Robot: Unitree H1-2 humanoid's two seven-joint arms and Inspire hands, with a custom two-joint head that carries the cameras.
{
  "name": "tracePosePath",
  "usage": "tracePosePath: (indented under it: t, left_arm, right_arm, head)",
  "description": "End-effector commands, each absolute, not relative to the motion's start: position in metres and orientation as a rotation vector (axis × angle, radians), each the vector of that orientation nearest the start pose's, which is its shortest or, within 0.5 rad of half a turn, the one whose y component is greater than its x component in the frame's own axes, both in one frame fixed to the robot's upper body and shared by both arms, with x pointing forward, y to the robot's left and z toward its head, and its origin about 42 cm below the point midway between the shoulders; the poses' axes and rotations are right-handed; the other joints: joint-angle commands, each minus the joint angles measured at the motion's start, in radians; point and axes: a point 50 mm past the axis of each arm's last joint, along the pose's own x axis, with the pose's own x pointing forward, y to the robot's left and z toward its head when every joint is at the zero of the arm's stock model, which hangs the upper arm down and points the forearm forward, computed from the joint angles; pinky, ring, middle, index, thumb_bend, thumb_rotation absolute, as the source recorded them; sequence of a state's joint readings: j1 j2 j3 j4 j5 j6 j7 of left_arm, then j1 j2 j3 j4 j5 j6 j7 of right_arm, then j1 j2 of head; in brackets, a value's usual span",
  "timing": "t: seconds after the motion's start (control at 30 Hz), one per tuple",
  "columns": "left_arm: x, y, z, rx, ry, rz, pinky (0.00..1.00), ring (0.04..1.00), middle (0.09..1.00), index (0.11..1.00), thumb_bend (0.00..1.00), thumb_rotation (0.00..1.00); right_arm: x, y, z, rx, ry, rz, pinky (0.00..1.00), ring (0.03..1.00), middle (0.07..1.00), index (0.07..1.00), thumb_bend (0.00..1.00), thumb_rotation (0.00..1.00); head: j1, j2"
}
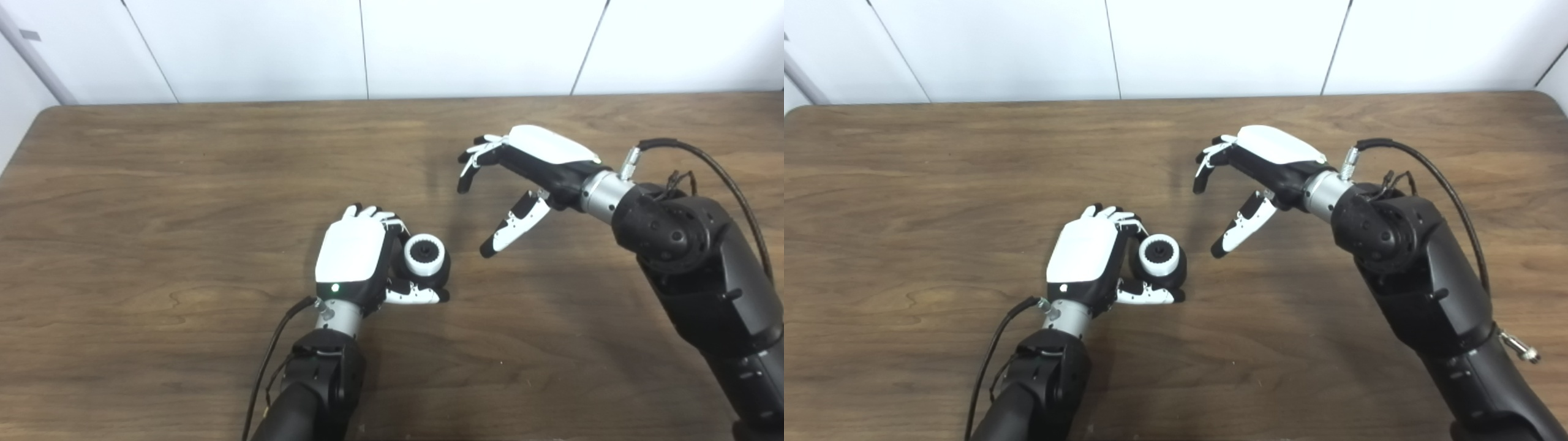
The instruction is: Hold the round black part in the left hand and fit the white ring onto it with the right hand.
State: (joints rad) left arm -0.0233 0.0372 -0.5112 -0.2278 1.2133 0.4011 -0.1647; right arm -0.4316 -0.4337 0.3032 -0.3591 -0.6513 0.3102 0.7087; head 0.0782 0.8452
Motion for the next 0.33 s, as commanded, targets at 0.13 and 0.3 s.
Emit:
tracePosePath:
  t: [0.13,0.3]
  left_arm:
    - [0.2519,0.1035,0.1151,1.217,0.057,-0.355,0.95,0.892,0.837,0.707,0.8,0.17]
    - [0.2528,0.1028,0.1175,1.193,0.065,-0.37,0.94,0.902,0.868,0.815,0.88,0.23]
  right_arm:
    - [0.3543,-0.2079,0.2899,-1.205,-0.231,0.561,0.97,0.96,0.868,0.642,1.0,0.29]
    - [0.3565,-0.2075,0.2872,-1.203,-0.229,0.554,0.96,0.955,0.866,0.643,1.0,0.28]
  head:
    - [0.002,-0.002]
    - [0.002,-0.006]
